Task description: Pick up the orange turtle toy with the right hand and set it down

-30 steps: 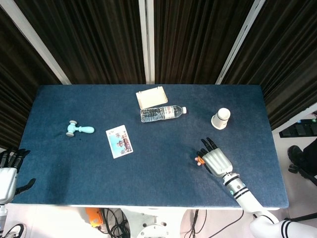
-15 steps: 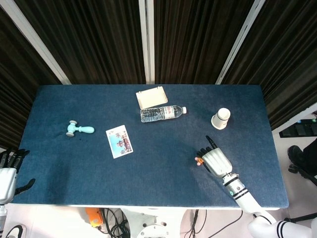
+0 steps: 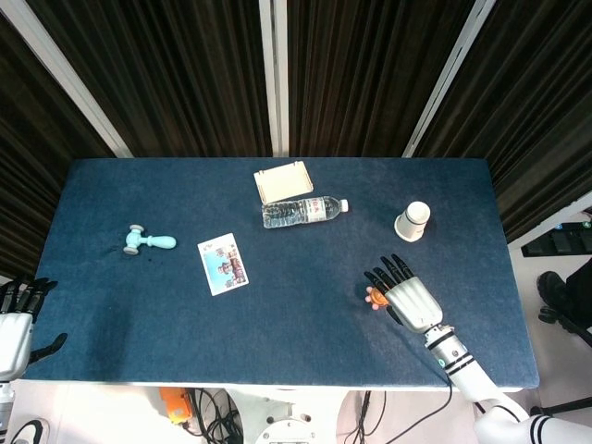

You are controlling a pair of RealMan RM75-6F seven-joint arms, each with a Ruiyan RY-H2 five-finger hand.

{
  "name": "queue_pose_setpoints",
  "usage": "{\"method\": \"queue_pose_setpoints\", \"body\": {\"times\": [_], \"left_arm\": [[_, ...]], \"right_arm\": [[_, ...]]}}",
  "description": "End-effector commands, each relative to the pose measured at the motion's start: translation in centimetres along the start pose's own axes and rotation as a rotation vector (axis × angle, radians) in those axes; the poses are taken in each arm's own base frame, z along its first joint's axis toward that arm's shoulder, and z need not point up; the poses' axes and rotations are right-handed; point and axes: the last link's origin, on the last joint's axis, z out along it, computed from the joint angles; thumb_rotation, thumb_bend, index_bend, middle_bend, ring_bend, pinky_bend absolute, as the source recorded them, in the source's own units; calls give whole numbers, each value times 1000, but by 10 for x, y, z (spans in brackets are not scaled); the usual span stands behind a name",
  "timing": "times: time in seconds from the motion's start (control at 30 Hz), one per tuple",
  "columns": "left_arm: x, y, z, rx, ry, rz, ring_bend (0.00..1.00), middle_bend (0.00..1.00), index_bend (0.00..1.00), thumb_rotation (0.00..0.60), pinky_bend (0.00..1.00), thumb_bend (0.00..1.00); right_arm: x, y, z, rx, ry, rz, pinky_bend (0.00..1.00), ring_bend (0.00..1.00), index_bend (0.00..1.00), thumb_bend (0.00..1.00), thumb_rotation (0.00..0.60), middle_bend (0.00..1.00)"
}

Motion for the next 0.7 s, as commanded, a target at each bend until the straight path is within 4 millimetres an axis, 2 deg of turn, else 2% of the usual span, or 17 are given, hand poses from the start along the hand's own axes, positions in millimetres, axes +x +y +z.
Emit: {"method": "queue_pose_setpoints", "body": {"times": [0.03, 0.17, 0.23, 0.27, 0.37, 0.4, 0.43, 0.5, 0.6, 0.67, 0.7], "left_arm": [[0, 0, 0, 0, 0, 0, 3, 134, 186, 600, 98, 161], [0, 0, 0, 1, 0, 0, 3, 134, 186, 600, 98, 161], [0, 0, 0, 2, 0, -1, 3, 134, 186, 600, 98, 161], [0, 0, 0, 2, -1, -1, 3, 134, 186, 600, 98, 161], [0, -1, 0, 4, -2, -2, 3, 134, 186, 600, 98, 161], [0, -1, 0, 5, -3, -2, 3, 134, 186, 600, 98, 161], [0, -1, 0, 5, -3, -2, 3, 134, 186, 600, 98, 161], [0, -2, 0, 5, -3, -3, 3, 134, 186, 600, 98, 160], [-1, -2, 0, 5, -2, -4, 3, 134, 186, 600, 98, 160], [-1, -2, 0, 6, -3, -4, 3, 134, 186, 600, 98, 160], [-1, -2, 0, 6, -2, -4, 3, 134, 186, 600, 98, 161]], "right_arm": [[-1, 1, 0, -2, -11, -3, 0, 0, 157, 274, 600, 242], [-6, 1, 2, -10, -34, -15, 0, 13, 284, 309, 600, 371], [-9, 1, 3, -12, -51, -28, 0, 64, 396, 326, 600, 453], [-9, 0, 4, -16, -45, -30, 0, 106, 484, 334, 600, 510], [-7, -5, 6, -23, 20, -11, 0, 294, 836, 418, 600, 761], [-6, -6, 7, -22, 50, 3, 0, 357, 928, 467, 600, 835], [-6, -6, 7, -19, 64, 5, 0, 397, 976, 498, 600, 880], [-8, -5, 7, -15, 71, -2, 0, 435, 1000, 524, 600, 920], [-9, -3, 7, -19, 77, 0, 0, 444, 1000, 512, 600, 926], [-9, -3, 6, -22, 83, 9, 0, 440, 987, 466, 600, 914], [-11, -2, 6, -23, 74, 3, 0, 414, 926, 411, 600, 860]]}}
